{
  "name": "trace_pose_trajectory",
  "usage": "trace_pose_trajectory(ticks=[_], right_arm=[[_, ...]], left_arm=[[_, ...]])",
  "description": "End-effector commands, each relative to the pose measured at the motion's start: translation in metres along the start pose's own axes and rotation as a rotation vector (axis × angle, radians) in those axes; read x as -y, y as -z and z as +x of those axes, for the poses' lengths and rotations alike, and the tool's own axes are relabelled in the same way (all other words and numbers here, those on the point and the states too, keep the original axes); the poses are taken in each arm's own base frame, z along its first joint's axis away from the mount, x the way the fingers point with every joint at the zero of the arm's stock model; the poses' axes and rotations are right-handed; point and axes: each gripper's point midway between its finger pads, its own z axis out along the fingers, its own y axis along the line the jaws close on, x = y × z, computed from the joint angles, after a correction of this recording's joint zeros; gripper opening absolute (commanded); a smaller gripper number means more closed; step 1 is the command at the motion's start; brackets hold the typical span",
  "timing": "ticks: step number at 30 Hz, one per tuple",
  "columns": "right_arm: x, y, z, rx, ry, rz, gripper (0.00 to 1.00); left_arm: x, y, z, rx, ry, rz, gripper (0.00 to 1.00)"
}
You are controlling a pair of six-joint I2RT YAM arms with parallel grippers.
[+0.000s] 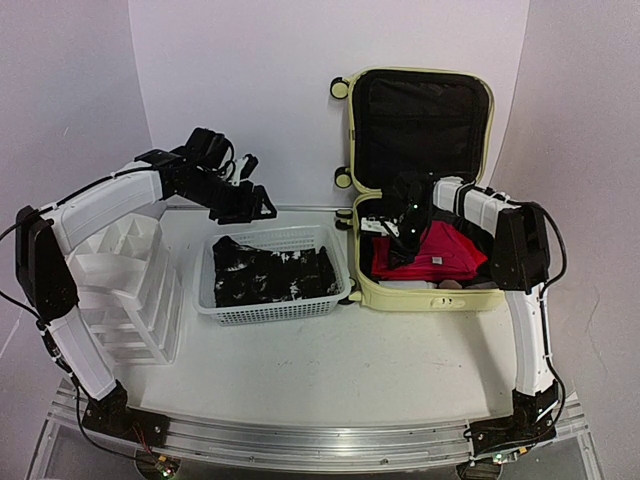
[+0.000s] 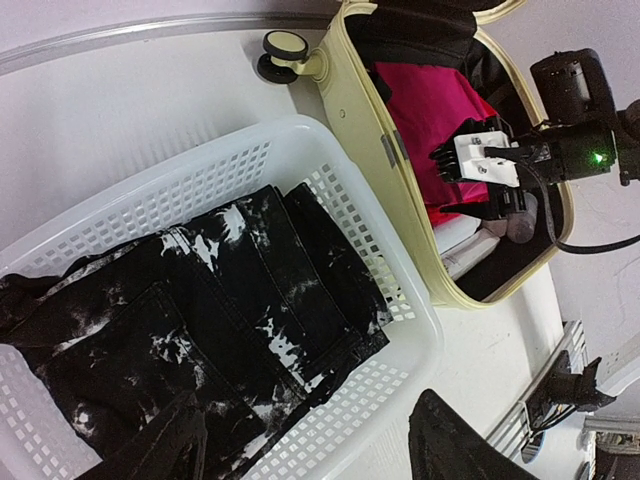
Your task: Open, take out, and arrange the luggage
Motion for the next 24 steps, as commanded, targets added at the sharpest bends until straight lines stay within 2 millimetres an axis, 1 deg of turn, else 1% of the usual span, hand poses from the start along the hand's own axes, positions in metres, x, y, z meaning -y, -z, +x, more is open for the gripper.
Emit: trace_pose_trajectory(ticks=[1,7,12,14,20,24], right_arm=[[0.000,-0.003,0.003,-0.022,0.015,0.003,0.68],[-0.001,-0.005,0.004,-0.024,0.013,-0.008,0.68],[-0.006,-0.008,0.008,-0.039,0.018,-0.024,0.70],[-0.004,-0.009,0.009,-0.044,0.014,-0.020,0.69],[0.007,-0.013,0.010,-0.065,0.000,0.011,0.63],[0.014,-0.007,0.003,-0.031,-0.023,0.023,0.55]], left_arm=[[0.009,0.011,-0.017,0.048,-0.033,0.004,0.70],[0.009,0.014,-0.018,0.052,-0.026,0.002,0.70],[0.008,0.017,-0.017,0.057,-0.033,-0.005,0.70],[0.008,0.017,-0.017,0.055,-0.034,-0.007,0.70],[0.007,0.017,-0.018,0.059,-0.027,-0.011,0.70],[0.007,0.019,-0.018,0.061,-0.025,-0.018,0.70]])
